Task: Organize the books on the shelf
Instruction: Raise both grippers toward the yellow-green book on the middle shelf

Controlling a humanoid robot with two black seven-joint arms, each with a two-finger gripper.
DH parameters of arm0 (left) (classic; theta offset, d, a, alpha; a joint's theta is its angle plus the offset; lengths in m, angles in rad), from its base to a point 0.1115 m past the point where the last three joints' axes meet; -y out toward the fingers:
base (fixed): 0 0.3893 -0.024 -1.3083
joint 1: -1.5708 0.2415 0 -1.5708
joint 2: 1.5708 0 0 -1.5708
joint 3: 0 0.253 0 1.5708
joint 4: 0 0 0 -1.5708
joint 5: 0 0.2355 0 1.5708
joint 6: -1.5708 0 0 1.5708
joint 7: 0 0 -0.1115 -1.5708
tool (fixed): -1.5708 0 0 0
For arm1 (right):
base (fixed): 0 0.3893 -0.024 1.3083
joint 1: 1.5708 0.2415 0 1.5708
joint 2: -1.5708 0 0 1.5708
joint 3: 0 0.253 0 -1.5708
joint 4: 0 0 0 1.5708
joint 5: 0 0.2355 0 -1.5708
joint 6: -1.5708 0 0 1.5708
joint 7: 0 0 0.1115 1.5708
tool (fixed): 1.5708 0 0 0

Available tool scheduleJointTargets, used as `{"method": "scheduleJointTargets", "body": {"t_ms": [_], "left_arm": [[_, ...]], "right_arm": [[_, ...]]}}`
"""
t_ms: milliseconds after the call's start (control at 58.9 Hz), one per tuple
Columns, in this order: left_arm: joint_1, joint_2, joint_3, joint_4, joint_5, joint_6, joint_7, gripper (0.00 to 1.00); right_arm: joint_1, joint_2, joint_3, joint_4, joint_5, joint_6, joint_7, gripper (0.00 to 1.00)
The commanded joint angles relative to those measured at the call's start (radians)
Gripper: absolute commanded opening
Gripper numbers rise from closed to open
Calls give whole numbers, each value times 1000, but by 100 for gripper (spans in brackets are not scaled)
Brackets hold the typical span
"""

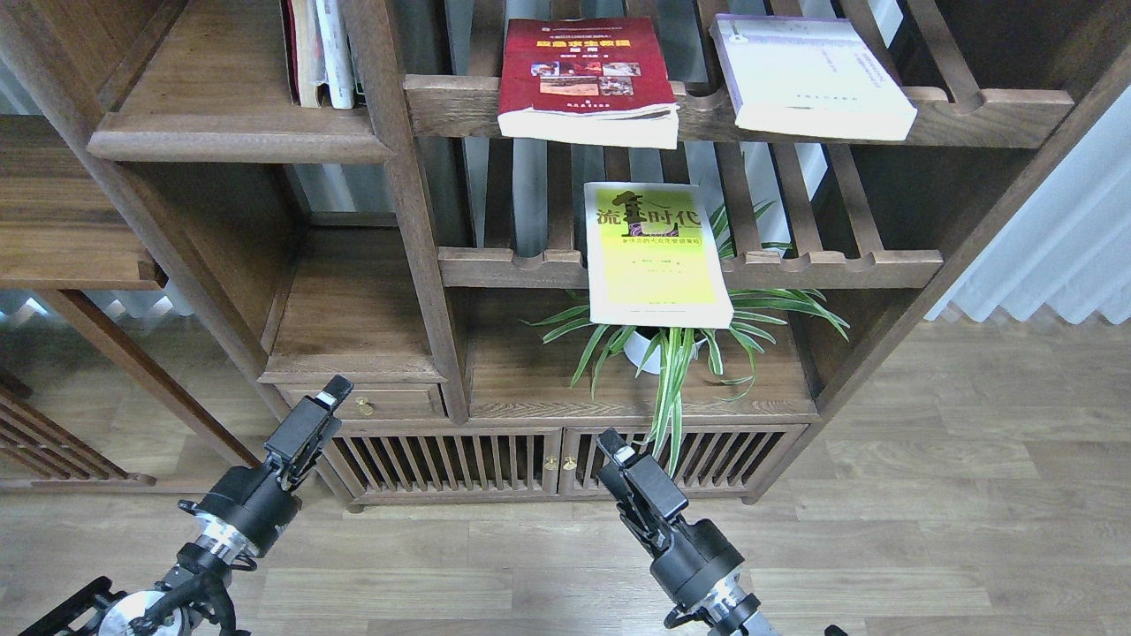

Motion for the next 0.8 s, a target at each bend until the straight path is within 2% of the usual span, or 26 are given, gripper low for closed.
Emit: {"method": "scheduleJointTargets", "body": {"t_ms": [0,424,475,492,628,696,781], "left_arm": [[2,0,0,2,-1,0,-1,100],[2,-6,0,8,-1,0,-1,100],[2,-8,0,8,-1,0,-1,100],[2,-9,0,13,0,0,-1,100],[2,-13,0,14,0,0,-1,100],[2,-13,-1,14,0,0,-1,100],[2,-13,-8,14,0,0,-1,100]], "right_arm": [[9,0,0,1,1,0,1,99],[53,0,-3,-34,58,0,4,99],[73,0,-1,-48,73,0,19,99],[98,0,-1,-66,86,0,51,99],[127,0,-4,-83,96,0,134,99],[130,0,-7,-83,96,0,156,99],[132,0,-13,-83,96,0,159,99]]}}
